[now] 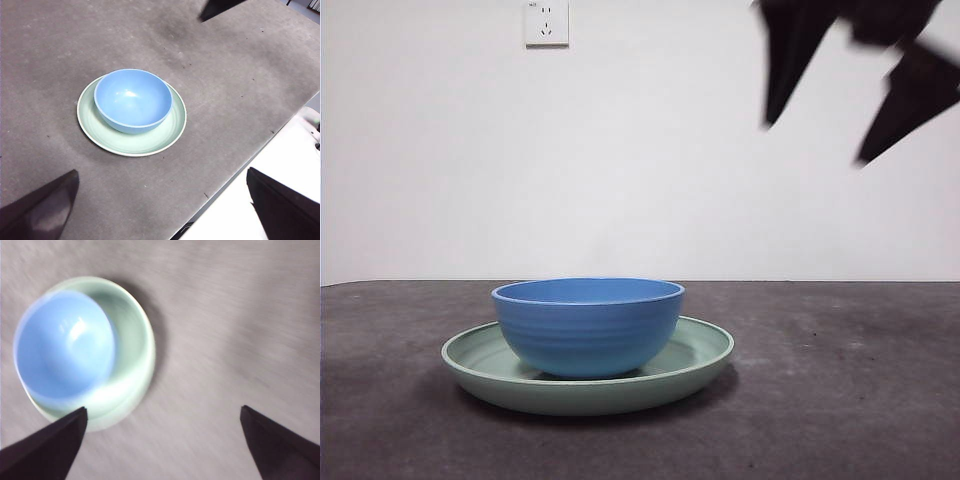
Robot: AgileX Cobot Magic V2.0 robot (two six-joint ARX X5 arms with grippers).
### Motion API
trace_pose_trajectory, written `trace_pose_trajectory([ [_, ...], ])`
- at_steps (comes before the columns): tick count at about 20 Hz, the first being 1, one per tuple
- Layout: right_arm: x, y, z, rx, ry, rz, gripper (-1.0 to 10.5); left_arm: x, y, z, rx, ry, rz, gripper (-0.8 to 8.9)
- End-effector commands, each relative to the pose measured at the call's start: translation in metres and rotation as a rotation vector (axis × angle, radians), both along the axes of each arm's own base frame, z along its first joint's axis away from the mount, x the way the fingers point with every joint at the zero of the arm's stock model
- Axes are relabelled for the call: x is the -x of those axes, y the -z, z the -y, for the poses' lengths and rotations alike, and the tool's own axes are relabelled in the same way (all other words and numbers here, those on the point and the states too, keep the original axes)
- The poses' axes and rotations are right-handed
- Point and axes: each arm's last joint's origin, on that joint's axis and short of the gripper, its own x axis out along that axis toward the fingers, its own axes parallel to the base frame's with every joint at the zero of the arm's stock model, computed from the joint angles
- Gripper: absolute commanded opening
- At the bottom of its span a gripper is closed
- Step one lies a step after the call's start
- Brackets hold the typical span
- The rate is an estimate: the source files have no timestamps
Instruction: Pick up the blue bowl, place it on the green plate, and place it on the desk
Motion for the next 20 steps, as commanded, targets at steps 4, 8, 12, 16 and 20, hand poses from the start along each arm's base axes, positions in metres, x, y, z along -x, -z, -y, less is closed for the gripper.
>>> trace_pose_trajectory([
  [4,0.080,-0.054,0.036,0.038,0.005,0.194,6.2,0.000,-0.003,0.000,0.017,0.003,0.012,6.52],
  [8,0.145,-0.074,0.061,-0.041,-0.014,0.316,6.2,0.000,-0.003,0.000,0.027,-0.006,0.000,6.52],
  [12,0.190,-0.061,0.081,-0.112,0.013,0.386,5.8,0.000,-0.004,0.000,0.034,-0.011,-0.007,6.52],
  [16,0.206,-0.025,0.086,-0.154,-0.023,0.342,5.8,0.000,-0.003,0.000,0.033,-0.011,-0.009,6.52],
  [20,0.209,-0.015,0.086,-0.184,-0.043,0.319,5.8,0.000,-0.003,0.000,0.031,-0.010,-0.005,6.47],
])
